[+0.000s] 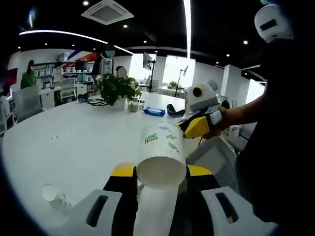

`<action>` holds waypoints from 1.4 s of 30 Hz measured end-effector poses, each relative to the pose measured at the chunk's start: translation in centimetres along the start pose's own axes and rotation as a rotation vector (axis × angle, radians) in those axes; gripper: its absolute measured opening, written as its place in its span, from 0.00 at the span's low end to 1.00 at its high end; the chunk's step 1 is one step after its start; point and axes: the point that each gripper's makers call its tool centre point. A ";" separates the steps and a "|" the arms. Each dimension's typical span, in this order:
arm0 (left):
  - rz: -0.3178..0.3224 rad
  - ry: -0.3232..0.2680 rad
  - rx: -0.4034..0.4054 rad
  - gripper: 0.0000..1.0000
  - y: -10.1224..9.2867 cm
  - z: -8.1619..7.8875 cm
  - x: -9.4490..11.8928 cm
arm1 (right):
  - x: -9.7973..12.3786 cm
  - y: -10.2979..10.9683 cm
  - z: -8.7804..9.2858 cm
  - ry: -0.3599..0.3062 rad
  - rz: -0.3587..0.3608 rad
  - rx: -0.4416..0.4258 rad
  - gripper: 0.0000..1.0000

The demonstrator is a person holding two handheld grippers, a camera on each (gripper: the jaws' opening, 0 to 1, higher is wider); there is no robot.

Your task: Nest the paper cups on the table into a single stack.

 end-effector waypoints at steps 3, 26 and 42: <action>0.000 0.008 0.006 0.36 0.0 0.4 -0.2 | 0.2 0.2 -1.0 -0.056 -0.022 -0.056 0.03; -0.086 0.019 0.033 0.39 1.7 1.6 0.5 | -0.3 -0.9 -1.8 -0.032 0.040 0.060 0.00; -0.238 -0.031 0.034 0.63 4.0 1.2 2.1 | -1.2 -4.4 -0.2 0.126 0.168 0.252 0.00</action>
Point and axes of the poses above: the point that each gripper's makers call its tool centre point, and the gripper's own axes: x roughly backward along the fingers, y roughly to its left, z roughly out of its underside, and after that the axes turned 6 degrees about x, right-handed
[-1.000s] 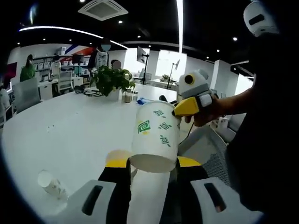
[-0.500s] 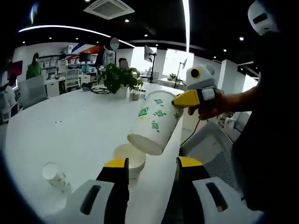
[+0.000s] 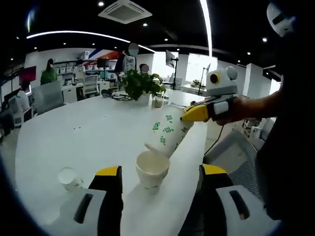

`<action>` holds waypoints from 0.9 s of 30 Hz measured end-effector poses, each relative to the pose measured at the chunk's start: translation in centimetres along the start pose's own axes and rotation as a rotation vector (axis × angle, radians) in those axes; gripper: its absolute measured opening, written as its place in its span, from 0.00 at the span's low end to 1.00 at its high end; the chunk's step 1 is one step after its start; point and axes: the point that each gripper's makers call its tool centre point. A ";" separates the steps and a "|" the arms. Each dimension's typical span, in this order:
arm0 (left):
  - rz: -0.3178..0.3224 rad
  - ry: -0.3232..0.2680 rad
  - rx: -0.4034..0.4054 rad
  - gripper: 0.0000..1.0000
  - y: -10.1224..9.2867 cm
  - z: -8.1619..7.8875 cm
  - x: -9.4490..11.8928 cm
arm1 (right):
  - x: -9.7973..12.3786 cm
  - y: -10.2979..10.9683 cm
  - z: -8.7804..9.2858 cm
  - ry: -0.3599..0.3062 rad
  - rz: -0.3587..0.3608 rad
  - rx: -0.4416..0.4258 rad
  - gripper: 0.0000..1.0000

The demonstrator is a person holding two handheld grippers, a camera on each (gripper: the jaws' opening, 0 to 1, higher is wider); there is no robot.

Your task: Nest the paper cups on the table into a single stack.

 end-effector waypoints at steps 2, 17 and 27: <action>-0.012 -0.005 0.002 0.65 0.1 0.0 0.1 | -0.2 -0.2 0.3 0.021 0.006 0.025 0.00; -0.064 0.016 0.016 0.65 0.8 1.6 0.6 | -2.7 -0.6 3.9 0.196 -0.001 0.252 0.00; -0.079 0.024 0.033 0.64 0.9 2.5 0.6 | -3.7 -0.1 4.3 0.229 -0.020 0.332 0.01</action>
Point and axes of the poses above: the point that each gripper's makers call its tool centre point, and the gripper's own axes: x roughly backward along the fingers, y roughly to its left, z roughly out of its underside, and after that the axes turned 6 degrees about x, right-handed
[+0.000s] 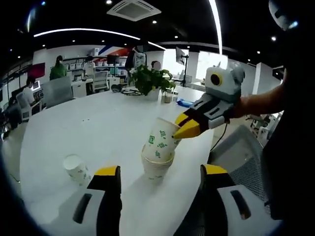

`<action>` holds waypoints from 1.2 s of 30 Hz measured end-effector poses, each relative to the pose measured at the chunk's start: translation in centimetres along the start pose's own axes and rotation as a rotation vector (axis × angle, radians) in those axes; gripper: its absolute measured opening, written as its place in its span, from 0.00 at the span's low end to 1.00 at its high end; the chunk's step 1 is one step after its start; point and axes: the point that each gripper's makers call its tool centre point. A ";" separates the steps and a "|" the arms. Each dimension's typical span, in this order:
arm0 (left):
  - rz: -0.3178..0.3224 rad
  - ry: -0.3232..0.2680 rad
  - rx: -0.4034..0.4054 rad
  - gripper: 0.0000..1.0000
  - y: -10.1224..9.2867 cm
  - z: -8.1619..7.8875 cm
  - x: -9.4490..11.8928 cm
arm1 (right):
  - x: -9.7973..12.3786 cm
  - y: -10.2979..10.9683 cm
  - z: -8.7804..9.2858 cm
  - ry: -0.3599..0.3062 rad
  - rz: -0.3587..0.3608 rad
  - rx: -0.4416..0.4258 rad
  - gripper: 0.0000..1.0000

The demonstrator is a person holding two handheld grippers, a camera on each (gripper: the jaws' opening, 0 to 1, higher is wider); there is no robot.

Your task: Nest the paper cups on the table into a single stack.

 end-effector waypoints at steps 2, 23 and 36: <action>-0.002 0.005 -0.002 0.64 0.0 0.1 0.0 | 0.0 -0.1 0.0 0.006 0.002 0.021 0.02; -0.021 0.007 0.003 0.61 0.6 0.2 0.3 | -0.8 -0.2 -0.9 0.041 -0.002 0.122 0.04; -0.056 -0.014 0.007 0.64 1.5 -0.2 0.5 | -0.4 -0.6 -1.2 -0.001 0.027 0.063 0.28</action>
Point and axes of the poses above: the point that each gripper's makers call its tool centre point, and the gripper's own axes: x roughly backward along the fingers, y roughly to its left, z roughly out of its underside, and after that the axes turned 6 degrees about x, right-handed
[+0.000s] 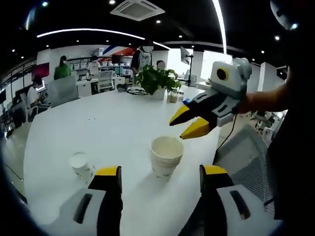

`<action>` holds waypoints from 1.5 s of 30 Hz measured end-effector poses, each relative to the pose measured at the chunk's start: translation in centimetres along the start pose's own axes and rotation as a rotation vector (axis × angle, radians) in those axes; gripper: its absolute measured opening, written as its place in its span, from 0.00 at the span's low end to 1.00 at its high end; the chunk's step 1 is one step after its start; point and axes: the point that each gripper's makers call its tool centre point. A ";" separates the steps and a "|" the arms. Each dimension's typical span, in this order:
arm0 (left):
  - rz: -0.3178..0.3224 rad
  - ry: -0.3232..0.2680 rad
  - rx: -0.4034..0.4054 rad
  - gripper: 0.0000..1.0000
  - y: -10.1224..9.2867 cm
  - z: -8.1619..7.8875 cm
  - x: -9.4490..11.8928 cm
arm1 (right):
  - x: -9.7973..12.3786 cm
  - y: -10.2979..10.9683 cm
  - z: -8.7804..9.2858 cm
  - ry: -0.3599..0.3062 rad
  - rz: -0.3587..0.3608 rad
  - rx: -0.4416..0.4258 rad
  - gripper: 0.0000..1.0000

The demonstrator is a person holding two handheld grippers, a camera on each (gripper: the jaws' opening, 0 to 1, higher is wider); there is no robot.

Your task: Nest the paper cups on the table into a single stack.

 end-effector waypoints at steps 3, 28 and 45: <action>-0.014 -0.012 0.003 0.66 0.4 -0.3 0.0 | 0.2 -0.4 0.0 -0.021 0.022 -0.033 0.41; -0.180 -0.049 0.002 0.79 8.2 -1.5 -0.5 | 4.7 -2.4 3.6 -0.079 0.148 -0.193 0.87; -0.228 -0.050 0.019 0.79 15.1 -1.0 -2.3 | 5.9 -2.3 5.1 -0.071 0.185 -0.194 1.00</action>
Point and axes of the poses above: the point that each gripper's makers call its tool centre point, and the gripper's own axes: x roughly backward along the fingers, y roughly to its left, z roughly out of its underside, and after that the axes turned 6 degrees about x, right-handed
